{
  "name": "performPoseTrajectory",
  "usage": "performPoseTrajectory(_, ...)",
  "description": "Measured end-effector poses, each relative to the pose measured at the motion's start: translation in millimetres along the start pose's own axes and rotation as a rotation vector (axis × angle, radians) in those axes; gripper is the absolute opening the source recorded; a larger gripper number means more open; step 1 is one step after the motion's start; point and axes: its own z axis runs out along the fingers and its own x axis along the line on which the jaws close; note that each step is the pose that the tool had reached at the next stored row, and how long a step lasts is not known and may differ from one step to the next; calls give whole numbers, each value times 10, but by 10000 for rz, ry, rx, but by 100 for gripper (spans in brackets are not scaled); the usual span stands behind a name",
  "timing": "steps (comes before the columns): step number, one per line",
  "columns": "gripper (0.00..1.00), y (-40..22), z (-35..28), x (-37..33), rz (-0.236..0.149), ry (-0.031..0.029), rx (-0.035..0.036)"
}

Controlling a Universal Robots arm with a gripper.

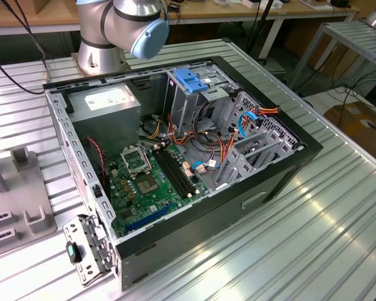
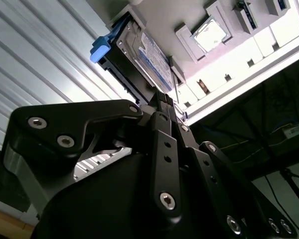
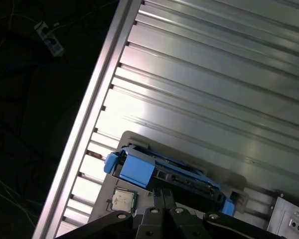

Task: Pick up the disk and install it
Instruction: 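Pick up the disk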

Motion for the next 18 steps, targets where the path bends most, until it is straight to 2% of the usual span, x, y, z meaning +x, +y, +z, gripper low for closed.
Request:
performPoseTrajectory(2,11,0,0,0,-174,5,5)
performPoseTrajectory(4,11,0,0,0,-562,18,18)
performPoseTrajectory(12,11,0,0,0,-1221,48,58)
performPoseTrajectory(18,11,0,0,0,-1928,75,90)
